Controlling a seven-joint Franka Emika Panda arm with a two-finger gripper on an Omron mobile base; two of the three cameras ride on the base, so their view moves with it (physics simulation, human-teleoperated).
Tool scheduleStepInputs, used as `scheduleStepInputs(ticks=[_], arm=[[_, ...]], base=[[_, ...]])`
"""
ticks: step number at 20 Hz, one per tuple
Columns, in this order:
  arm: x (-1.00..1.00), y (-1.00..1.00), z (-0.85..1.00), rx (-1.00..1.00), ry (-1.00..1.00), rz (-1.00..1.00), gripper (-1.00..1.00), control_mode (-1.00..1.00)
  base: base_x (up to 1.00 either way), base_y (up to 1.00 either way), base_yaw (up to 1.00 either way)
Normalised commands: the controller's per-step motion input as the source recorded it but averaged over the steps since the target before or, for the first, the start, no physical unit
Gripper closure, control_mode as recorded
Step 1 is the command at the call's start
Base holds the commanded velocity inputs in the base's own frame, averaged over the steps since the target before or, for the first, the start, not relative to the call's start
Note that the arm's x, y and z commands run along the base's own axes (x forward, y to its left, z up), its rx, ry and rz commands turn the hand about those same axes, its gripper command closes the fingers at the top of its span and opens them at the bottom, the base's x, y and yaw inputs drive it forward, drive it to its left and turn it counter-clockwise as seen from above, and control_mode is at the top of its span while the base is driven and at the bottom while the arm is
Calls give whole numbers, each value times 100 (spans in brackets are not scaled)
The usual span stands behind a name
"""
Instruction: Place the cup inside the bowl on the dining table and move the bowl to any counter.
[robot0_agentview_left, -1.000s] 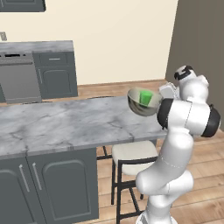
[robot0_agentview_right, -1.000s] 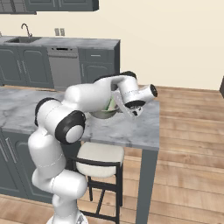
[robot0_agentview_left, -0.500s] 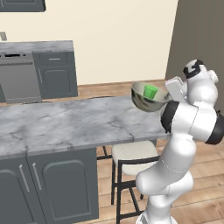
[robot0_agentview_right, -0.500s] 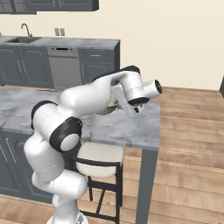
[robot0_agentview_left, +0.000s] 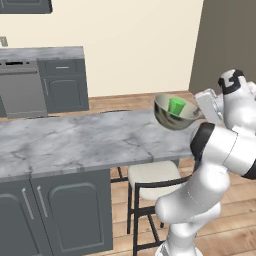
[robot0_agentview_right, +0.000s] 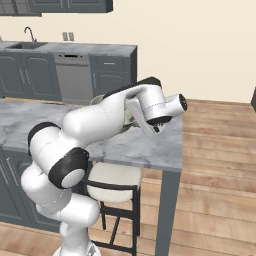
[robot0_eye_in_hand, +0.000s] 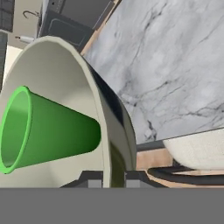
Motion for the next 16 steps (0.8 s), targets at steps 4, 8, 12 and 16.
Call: scheduleStepInputs(ticks=[4,8,12,16], arm=[[-48,0,1,-4,-2,0,100,-100],[-35,0,8,-3,-1,0,100,-100],[-28,0,1,-7,0,0,100,-100],[-23,0,0,-9,0,0,100,-100]], base=[[0,0,0],[0,0,0],[0,0,0],[0,0,0]])
